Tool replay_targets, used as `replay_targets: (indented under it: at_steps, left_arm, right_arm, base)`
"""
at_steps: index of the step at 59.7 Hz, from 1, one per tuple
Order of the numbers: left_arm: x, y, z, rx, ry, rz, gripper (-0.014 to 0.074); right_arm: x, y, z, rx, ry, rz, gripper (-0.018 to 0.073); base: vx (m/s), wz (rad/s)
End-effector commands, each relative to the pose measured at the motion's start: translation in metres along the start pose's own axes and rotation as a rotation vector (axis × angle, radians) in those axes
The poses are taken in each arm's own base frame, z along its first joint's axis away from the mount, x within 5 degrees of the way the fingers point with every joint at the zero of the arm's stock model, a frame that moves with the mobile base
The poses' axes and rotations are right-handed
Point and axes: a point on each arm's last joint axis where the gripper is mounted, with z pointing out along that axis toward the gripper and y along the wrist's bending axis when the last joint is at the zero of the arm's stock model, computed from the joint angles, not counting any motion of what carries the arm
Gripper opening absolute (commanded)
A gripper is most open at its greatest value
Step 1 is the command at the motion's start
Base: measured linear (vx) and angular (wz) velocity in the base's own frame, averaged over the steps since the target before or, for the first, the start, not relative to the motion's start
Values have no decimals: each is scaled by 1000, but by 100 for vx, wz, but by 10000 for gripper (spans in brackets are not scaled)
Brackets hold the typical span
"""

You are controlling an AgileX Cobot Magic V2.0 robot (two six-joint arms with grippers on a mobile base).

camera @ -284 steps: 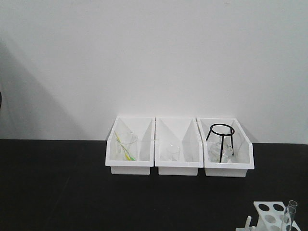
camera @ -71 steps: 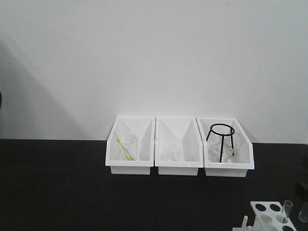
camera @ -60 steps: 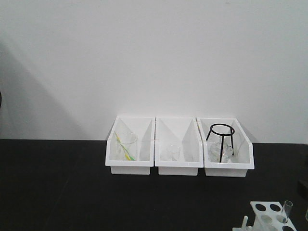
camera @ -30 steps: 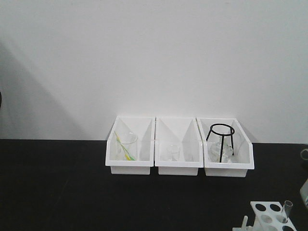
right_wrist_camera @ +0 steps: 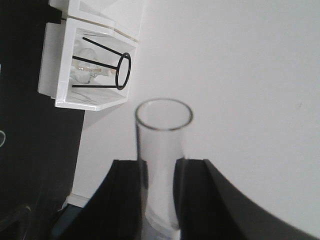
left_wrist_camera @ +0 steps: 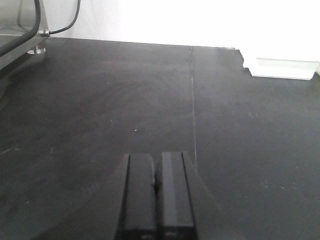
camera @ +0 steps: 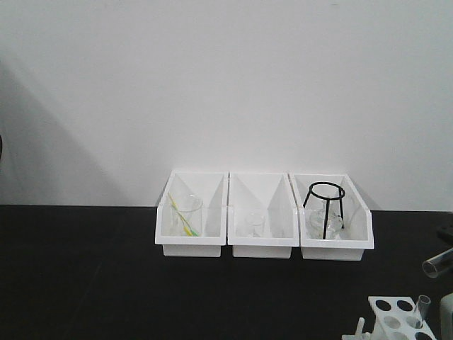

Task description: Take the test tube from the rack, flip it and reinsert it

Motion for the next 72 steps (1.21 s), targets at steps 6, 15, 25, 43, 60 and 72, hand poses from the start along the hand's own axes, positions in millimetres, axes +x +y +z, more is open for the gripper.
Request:
replay_targets:
  at_steps: [6, 15, 25, 43, 60, 72]
  left_arm:
    - [-8, -2, -1, 23, -98, -2, -6]
    - [-8, -2, -1, 23, -98, -2, -6]
    - [-8, -2, -1, 23, -98, -2, -6]
    - [-8, -2, -1, 23, -98, -2, -6]
    - [-8, -2, -1, 23, -98, -2, -6]
    - [-8, -2, -1, 23, -98, -2, -6]
  right_arm:
    - [6, -15, -5, 47, 50, 7, 134]
    - [6, -16, -5, 63, 42, 352, 134]
    - [9, -16, -5, 90, 45, 883, 134]
    - [6, -17, -5, 98, -15, 1569, 134]
    - [5, -14, 1, 65, -25, 1751, 134]
    - [0, 4, 19, -36, 10, 1761, 134]
  base:
    - [0, 0]
    - [0, 0]
    - [0, 0]
    - [0, 0]
    - [0, 0]
    - [0, 0]
